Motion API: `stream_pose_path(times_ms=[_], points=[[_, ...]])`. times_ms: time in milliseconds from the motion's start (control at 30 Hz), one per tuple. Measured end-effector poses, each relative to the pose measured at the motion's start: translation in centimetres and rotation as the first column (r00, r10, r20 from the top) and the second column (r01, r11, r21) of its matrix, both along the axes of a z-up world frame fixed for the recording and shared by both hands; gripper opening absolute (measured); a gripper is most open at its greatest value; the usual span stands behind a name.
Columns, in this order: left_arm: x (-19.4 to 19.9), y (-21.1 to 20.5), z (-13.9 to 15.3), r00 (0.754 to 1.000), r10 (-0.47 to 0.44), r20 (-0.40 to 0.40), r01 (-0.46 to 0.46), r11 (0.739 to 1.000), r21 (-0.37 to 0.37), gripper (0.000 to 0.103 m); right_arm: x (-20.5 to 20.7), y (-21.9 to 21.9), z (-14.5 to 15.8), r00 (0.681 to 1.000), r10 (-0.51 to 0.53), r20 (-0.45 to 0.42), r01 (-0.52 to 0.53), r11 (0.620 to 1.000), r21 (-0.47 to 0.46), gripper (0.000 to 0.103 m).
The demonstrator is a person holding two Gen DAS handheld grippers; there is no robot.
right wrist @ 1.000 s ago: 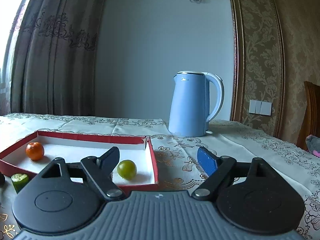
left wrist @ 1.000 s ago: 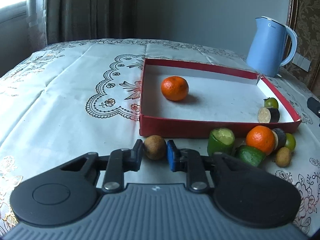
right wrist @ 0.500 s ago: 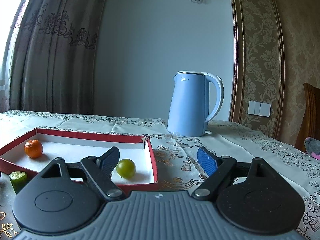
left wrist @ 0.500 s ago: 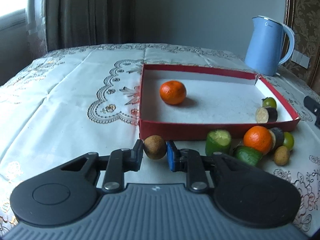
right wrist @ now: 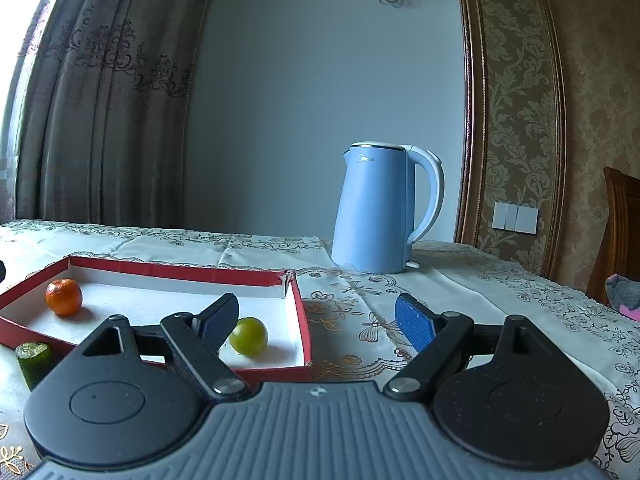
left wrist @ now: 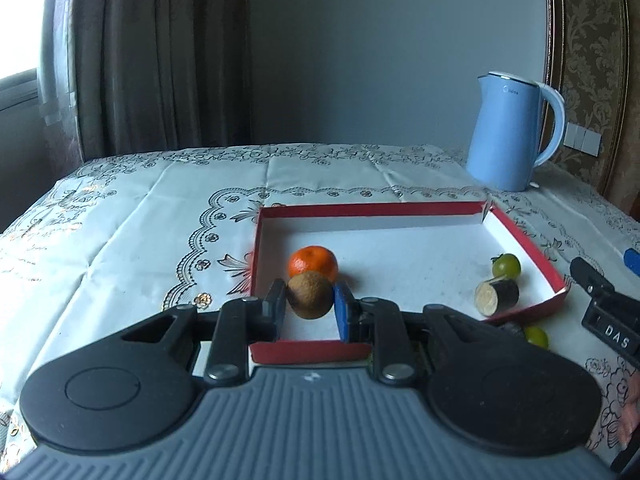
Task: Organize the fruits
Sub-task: 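Lift the kiwi with the left tool over the box rim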
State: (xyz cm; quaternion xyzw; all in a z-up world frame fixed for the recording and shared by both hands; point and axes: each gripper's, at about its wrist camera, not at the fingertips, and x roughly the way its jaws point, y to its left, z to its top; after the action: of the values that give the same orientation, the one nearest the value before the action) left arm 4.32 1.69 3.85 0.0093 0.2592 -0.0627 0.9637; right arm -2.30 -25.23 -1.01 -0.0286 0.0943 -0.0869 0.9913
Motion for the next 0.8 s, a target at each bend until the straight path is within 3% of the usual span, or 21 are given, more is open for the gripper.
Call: stream_pose_path(times_ms=[800], points=[[3.3, -0.2, -2.2, 0.998, 0.019, -0.059, -0.018, 1.000, 0.014, 0.023, -0.1, 0.1, 0.1, 1.000, -0.011, 0.014, 0.011, 1.000, -0.012, 0.086]])
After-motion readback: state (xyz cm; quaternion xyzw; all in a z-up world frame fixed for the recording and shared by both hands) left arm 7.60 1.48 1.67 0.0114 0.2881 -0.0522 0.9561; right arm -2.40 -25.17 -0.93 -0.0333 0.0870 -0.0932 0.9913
